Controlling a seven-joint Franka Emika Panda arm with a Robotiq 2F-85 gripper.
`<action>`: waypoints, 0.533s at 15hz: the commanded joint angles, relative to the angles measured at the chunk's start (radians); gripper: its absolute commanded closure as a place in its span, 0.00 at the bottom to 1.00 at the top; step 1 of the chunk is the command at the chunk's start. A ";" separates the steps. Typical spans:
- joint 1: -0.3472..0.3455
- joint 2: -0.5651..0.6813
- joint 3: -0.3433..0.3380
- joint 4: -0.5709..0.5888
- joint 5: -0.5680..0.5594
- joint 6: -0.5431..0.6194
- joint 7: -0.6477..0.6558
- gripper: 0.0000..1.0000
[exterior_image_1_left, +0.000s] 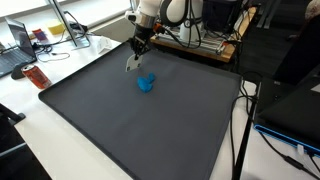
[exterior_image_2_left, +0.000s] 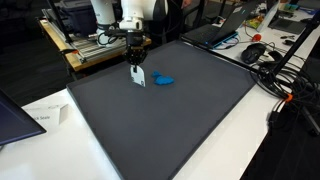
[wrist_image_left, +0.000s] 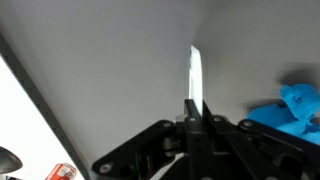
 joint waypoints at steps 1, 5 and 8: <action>0.230 0.167 -0.265 0.042 -0.183 -0.217 0.213 0.99; 0.275 0.053 -0.353 0.047 -0.466 -0.254 0.398 0.99; 0.281 0.047 -0.358 0.050 -0.611 -0.235 0.525 0.96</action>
